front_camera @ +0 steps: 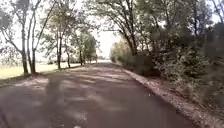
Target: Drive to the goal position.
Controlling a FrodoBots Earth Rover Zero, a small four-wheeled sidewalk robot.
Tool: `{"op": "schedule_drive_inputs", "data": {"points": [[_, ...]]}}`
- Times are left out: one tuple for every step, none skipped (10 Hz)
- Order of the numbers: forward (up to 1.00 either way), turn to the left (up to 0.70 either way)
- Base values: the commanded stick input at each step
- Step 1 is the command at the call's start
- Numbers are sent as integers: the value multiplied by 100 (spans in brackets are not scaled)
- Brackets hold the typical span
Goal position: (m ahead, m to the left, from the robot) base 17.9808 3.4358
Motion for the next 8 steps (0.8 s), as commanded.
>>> {"op": "schedule_drive_inputs", "data": {"points": [[100,-6],[100,-6],[100,-6],[100,-6],[100,-6],[100,-6],[100,-6],[100,-6]]}}
